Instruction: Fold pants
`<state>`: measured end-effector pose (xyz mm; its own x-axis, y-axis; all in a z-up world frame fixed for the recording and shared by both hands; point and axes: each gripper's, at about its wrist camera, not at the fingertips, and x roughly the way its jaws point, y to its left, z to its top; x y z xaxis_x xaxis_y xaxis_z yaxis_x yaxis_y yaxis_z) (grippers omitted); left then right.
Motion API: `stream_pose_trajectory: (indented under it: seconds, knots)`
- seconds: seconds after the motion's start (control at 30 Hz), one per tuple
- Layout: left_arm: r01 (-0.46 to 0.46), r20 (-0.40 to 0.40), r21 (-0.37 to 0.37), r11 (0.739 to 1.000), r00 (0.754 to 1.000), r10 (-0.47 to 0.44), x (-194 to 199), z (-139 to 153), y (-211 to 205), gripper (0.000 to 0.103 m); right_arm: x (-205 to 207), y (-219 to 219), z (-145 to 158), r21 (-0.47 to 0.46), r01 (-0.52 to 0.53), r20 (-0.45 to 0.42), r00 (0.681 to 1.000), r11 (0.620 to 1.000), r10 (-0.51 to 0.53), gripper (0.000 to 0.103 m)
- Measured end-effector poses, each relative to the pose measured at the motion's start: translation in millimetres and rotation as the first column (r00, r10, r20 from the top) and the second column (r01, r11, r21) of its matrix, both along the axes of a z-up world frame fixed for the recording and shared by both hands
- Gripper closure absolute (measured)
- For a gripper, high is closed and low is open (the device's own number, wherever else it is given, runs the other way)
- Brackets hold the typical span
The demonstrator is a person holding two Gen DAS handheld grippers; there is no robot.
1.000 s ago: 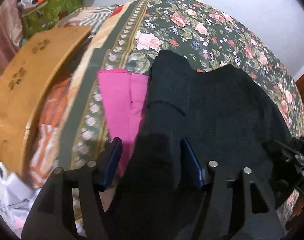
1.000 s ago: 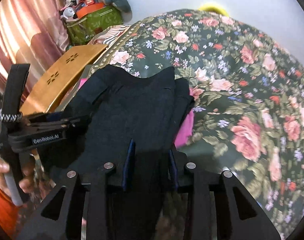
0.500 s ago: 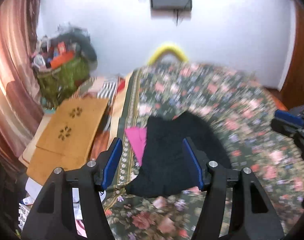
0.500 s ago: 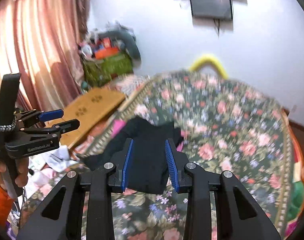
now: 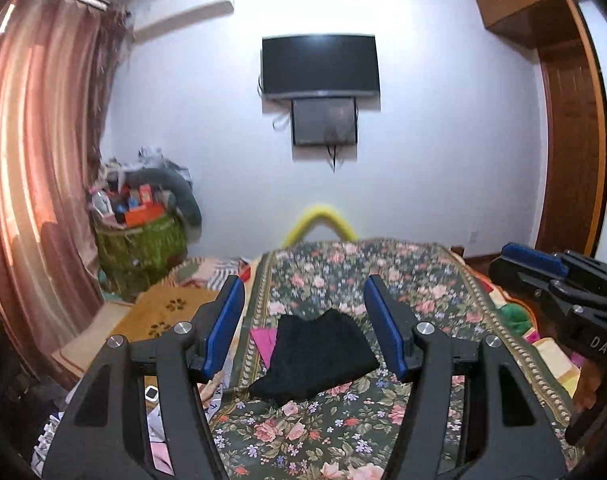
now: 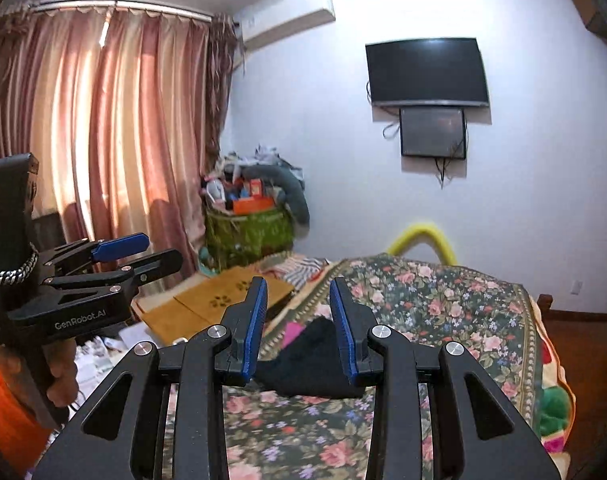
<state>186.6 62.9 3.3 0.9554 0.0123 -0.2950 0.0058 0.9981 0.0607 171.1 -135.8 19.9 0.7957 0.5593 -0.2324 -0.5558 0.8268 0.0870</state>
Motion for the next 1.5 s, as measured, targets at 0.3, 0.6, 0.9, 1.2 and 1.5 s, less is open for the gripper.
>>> stream_pose_trajectory:
  seconds: [0.3, 0.6, 0.9, 1.2, 1.5]
  knots:
    - [-0.018, 0.03, -0.019, 1.0, 0.999, 0.018, -49, -2, -8, 0.008, -37, -14, -5, 0.05, 0.091, 0.006, 0.996, 0.995, -0.091, 0.034]
    - [-0.036, 0.032, -0.036, 0.999, 0.999, 0.037, -61, -5, -4, 0.0, -42, -20, -4, 0.049, 0.154, 0.004, 0.988, 0.987, -0.154, 0.011]
    - [-0.033, 0.033, -0.044, 0.998, 0.999, 0.035, -62, -8, -6, 0.0, -54, -18, -10, 0.016, 0.159, 0.018, 0.987, 0.987, -0.16, 0.01]
    - [-0.031, 0.031, -0.048, 0.998, 0.999, 0.033, -61, -10, -7, 0.0, -53, -19, -11, 0.013, 0.16, 0.007, 0.987, 0.987, -0.16, 0.01]
    - [-0.025, 0.03, -0.056, 0.998, 0.999, 0.027, -61, -11, -7, 0.0, -54, -20, -11, 0.013, 0.164, 0.007, 0.986, 0.986, -0.164, 0.005]
